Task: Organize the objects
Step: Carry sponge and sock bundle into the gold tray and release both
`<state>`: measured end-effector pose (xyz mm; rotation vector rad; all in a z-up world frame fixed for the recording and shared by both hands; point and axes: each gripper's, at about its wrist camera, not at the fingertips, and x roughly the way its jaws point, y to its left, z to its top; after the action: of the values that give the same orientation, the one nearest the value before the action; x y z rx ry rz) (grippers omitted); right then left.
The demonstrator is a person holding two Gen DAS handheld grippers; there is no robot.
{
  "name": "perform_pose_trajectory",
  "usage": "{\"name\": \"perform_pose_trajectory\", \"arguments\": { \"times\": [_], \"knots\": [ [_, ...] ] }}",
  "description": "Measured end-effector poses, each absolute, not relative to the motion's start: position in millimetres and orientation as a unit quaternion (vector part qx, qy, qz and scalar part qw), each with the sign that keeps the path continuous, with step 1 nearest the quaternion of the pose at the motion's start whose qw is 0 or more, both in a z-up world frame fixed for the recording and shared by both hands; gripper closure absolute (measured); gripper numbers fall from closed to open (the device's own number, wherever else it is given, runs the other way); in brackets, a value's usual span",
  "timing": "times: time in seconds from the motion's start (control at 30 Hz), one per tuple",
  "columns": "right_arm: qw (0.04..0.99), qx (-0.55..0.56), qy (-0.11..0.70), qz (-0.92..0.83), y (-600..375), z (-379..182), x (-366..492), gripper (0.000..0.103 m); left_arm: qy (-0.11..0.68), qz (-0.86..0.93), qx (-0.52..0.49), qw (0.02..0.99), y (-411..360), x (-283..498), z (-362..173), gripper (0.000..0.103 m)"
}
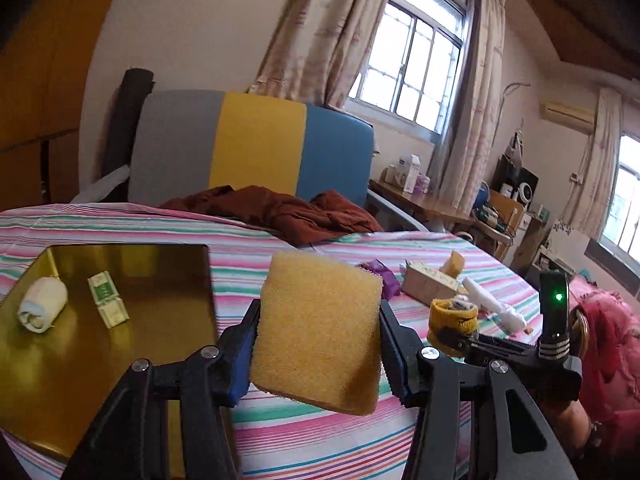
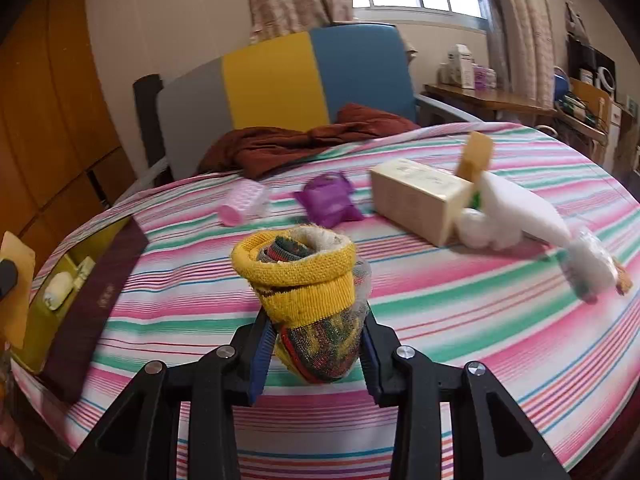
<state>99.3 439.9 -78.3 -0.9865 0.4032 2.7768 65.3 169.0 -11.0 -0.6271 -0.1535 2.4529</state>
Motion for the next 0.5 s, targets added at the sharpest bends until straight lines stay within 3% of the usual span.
{"name": "perform_pose_trajectory", "arguments": {
  "times": [0.5],
  "knots": [
    [-0.047,-0.303,0.100,0.946,321,-24,59,0.065,-0.108,0.946,-0.253,0.172,45,42,-11,0.049]
  ]
}}
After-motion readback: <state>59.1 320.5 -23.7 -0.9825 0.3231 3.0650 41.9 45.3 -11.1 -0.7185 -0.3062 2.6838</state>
